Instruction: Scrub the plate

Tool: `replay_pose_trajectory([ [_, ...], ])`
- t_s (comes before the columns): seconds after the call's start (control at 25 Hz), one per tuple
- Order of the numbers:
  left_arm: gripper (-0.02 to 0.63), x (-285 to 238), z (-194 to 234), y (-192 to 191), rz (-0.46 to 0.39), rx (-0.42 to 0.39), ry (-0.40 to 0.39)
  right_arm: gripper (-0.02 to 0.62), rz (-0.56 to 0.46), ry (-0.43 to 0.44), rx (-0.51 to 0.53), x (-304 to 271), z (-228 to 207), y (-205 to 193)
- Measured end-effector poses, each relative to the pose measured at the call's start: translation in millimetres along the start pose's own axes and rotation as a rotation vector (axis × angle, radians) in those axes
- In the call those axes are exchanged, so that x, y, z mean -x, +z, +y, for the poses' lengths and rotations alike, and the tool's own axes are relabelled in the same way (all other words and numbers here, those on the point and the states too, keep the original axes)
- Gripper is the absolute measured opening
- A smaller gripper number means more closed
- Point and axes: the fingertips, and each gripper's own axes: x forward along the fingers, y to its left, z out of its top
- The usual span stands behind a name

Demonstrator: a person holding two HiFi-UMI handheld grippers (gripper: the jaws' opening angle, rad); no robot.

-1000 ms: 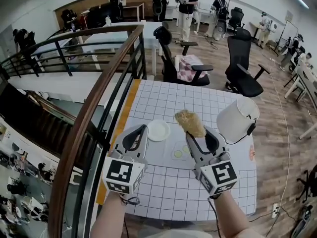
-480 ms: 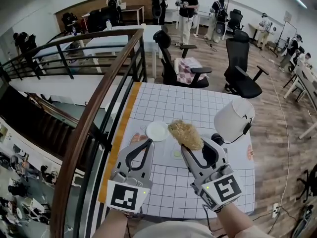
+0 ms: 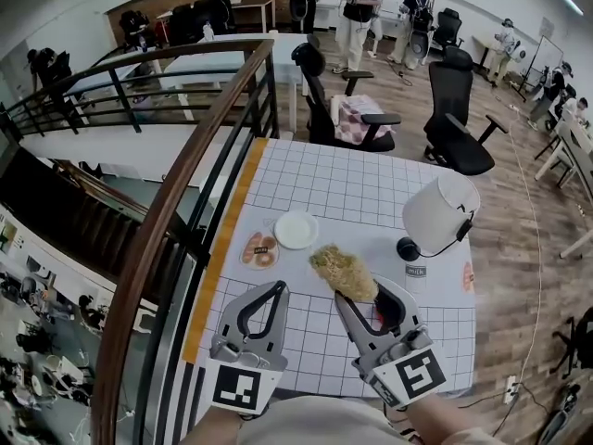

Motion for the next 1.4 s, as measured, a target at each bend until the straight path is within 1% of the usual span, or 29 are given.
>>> replay_pose_trajectory([
  [0.08,0.012,5.1,6.5,-2.9,0.005,0.025,0.029,0.181,-0.012,-0.014,-0.029,2.0,-1.4,0.2],
  [0.16,0.012,8.9,12.8,-1.9,-0.001,0.038,0.046,0.181,-0.016,-0.018,-0.033,3.5,-2.3,0.8],
  [0.32,0.012,13.0,9.6,-1.0,0.0,0.006,0.049,0.179,-0.011,-0.012,-0.038,7.9,-3.1,-1.3],
  [0.52,0.012,15.8,1.8,1.8,0.008,0.001,0.041,0.179,-0.009,-0.011,-0.025,12.5,-1.3,-0.3],
  [0.64,0.012,17.7,-4.9,4.9,0.009,-0.015,0.03,0.181,-0.02,-0.005,-0.014,15.0,0.5,3.2],
  [0.8,0.012,19.3,-12.0,7.1,0.014,-0.017,0.022,0.181,-0.034,0.001,-0.006,17.1,0.7,6.1],
  [1.0,0.012,20.2,-22.1,7.6,0.031,-0.08,-0.007,0.179,-0.033,0.007,0.012,17.6,2.9,6.5],
  [1.4,0.012,24.2,-21.6,9.2,0.03,-0.082,-0.012,0.181,-0.024,0.033,0.016,13.3,11.0,5.7],
])
